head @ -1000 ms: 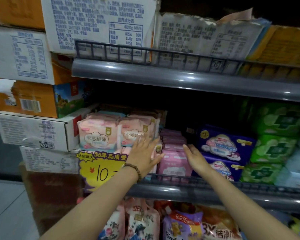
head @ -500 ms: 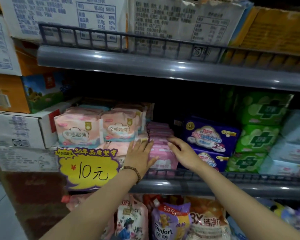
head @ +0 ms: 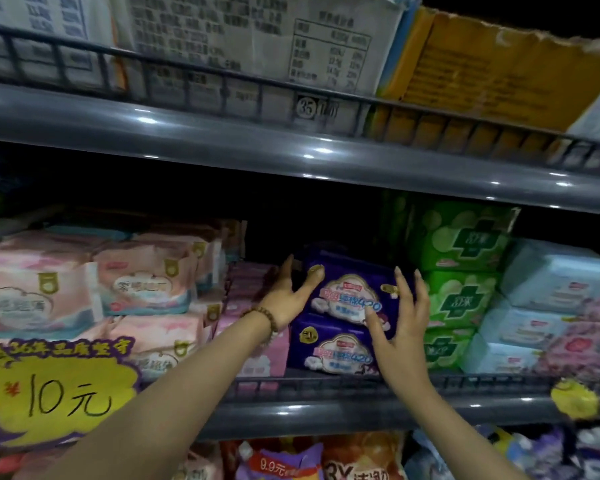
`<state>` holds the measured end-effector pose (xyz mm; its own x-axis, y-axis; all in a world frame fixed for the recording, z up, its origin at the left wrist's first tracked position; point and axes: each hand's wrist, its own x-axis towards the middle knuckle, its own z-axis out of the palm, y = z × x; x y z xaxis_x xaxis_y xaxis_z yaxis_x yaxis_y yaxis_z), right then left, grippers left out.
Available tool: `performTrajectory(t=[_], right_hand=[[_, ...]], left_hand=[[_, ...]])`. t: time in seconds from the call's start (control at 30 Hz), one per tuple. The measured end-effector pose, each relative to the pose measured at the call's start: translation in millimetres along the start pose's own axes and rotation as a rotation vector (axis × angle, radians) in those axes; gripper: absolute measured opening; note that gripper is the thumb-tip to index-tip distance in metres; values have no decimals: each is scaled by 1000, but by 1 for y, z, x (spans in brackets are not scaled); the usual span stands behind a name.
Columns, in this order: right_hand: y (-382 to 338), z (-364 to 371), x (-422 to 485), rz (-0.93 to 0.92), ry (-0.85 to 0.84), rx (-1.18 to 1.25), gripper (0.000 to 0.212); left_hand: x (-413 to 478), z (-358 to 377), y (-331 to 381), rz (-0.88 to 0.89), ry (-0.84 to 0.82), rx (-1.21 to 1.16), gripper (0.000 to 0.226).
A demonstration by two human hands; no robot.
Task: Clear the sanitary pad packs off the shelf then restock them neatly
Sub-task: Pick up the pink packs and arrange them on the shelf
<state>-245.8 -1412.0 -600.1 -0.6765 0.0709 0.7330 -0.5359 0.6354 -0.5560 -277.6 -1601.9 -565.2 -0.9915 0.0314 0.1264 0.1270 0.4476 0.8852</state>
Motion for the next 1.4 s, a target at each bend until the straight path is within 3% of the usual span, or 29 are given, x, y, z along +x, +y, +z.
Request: performTrajectory(t=[0.13, 0.23, 0.37, 0.5, 0.63, 0.7, 0.8, 0.9, 0.97, 1.1, 1.4], right_hand=[[2, -1, 10, 34, -93, 23, 53], [1, -6, 25, 63, -199, 32, 47], [2, -13, 41, 15, -267, -111, 47], [-5, -22, 55, -27, -329, -81, 45], [-17, -21, 83, -76, -301, 24, 33], [-20, -14, 93, -84, -376, 31, 30], [-14, -2, 99, -56, -480, -60, 44], [-5, 6, 94, -142, -485, -241, 52], [-2, 7, 92, -142, -466, -256, 53], [3, 11, 89, -182, -441, -305, 62], [7, 15, 88, -184, -436, -321, 70]], left_hand=[[-1, 9, 3, -59, 86, -99, 110], [-13, 9, 3, -52, 181, -98, 98], [-22, 13, 8, -100, 170, 23, 72], [-20, -2, 17, -147, 157, -20, 98], [19, -33, 23, -125, 300, -120, 61], [43, -44, 16, -166, 278, -255, 74], [61, -48, 8, -282, 91, -221, 78], [71, -37, 2, -278, 30, -144, 60], [74, -32, 6, -239, 10, -124, 43], [40, -34, 39, -286, 41, -156, 43], [104, -28, -3, -346, 14, -364, 41]])
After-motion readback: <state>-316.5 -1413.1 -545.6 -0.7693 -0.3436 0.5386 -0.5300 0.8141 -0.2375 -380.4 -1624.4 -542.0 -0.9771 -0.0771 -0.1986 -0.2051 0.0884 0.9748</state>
